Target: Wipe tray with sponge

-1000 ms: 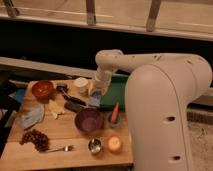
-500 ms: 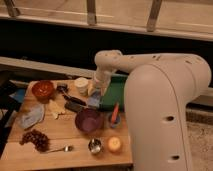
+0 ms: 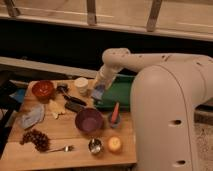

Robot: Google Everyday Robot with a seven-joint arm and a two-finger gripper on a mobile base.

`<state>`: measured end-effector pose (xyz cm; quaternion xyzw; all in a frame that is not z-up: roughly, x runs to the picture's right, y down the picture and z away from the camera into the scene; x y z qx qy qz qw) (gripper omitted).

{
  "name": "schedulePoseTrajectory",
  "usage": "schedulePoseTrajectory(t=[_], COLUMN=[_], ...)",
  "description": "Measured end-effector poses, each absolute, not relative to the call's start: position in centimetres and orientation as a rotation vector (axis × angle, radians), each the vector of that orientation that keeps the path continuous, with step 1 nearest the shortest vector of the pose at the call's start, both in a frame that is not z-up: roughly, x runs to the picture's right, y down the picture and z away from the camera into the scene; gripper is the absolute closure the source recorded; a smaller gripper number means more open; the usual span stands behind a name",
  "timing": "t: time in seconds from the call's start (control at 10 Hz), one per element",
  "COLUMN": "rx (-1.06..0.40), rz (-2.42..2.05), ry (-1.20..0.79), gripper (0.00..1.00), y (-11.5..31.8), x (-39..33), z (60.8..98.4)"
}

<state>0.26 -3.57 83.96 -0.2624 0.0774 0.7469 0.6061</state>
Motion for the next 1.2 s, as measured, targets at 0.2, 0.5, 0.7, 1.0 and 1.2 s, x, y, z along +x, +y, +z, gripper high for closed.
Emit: schedulePoseTrajectory(t=[0.2,0.5,0.7,1.0,1.2], rx=[-0.540,-0.533,-0.565,-0.680,-0.726], rz=[1.750,1.775,1.765,1.728,1.719], ry=[0.190,0.255,0.310,0.251,0.158], gripper=[1.00,1.00,1.00,1.00,1.00], y=[-5.7,-5.9,-4.6,-2.4,-2.0], x=[2.0,5.6,7.9,10.1,10.7], z=[84.3,86.0,87.5,89.0,89.1])
